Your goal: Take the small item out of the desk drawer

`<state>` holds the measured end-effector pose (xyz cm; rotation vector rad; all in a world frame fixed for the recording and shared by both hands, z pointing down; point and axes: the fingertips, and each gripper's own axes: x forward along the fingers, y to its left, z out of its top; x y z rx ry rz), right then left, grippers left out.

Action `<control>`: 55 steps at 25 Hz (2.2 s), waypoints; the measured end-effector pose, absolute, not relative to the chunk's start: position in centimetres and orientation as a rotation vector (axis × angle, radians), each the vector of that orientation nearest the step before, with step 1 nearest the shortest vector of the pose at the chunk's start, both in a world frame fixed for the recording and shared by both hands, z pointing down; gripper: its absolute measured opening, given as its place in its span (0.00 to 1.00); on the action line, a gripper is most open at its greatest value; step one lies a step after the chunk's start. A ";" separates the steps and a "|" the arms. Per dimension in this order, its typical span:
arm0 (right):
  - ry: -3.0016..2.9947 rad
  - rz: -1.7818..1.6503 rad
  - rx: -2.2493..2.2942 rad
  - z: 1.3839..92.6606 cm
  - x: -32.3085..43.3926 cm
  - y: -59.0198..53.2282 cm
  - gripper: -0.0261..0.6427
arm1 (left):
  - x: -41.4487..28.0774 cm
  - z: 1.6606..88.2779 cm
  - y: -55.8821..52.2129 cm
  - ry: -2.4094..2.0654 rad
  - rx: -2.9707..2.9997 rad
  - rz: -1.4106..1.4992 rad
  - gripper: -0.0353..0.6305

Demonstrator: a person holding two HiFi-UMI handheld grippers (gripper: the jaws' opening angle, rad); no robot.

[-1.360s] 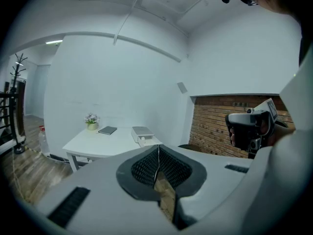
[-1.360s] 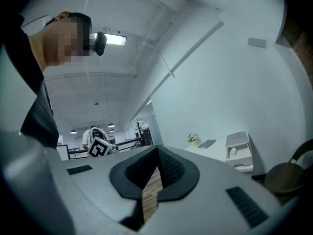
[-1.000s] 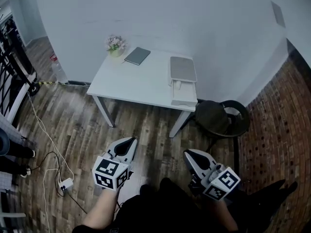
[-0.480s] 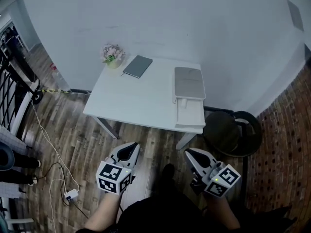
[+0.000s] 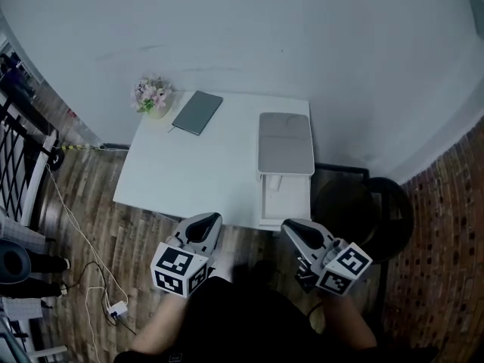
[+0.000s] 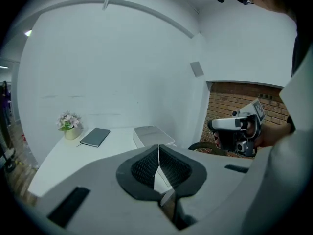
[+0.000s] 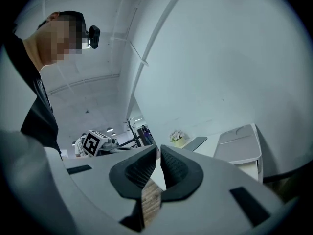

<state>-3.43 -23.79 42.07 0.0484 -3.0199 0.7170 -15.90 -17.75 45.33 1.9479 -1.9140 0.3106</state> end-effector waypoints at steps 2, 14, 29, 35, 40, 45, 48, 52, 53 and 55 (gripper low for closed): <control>-3.002 0.726 0.090 43.0 -3.6 -25.0 0.05 | -16.3 46.1 -19.0 -1.881 1.949 0.320 0.07; -2.708 0.679 0.496 51.5 -8.3 -32.2 0.18 | -22.4 47.6 -28.7 -1.678 2.146 0.269 0.07; -2.290 0.775 0.912 62.3 -14.3 -38.0 0.31 | -27.1 52.5 -34.0 -1.302 2.314 0.322 0.07; -2.175 0.747 1.006 64.7 -13.9 -39.1 0.31 | -27.6 53.5 -34.8 -1.199 2.359 0.325 0.07; -2.067 0.838 1.034 67.3 -13.1 -39.0 0.33 | -27.7 54.2 -34.8 -1.144 2.363 0.308 0.07; -2.004 0.833 1.050 68.3 -13.0 -39.3 0.34 | -27.3 54.5 -34.5 -1.092 2.381 0.307 0.07; -1.975 0.835 1.043 69.0 -13.0 -39.5 0.35 | -27.0 54.8 -34.4 -1.072 2.384 0.304 0.07; -1.972 0.870 1.025 70.1 -13.3 -40.1 0.35 | -26.6 55.0 -34.5 -1.063 2.384 0.280 0.07; -1.974 0.872 1.021 70.3 -13.4 -40.2 0.35 | -26.4 55.0 -34.5 -1.060 2.386 0.280 0.07; -1.981 0.862 1.015 70.4 -13.6 -40.2 0.31 | -26.1 55.0 -34.2 -1.052 2.390 0.290 0.07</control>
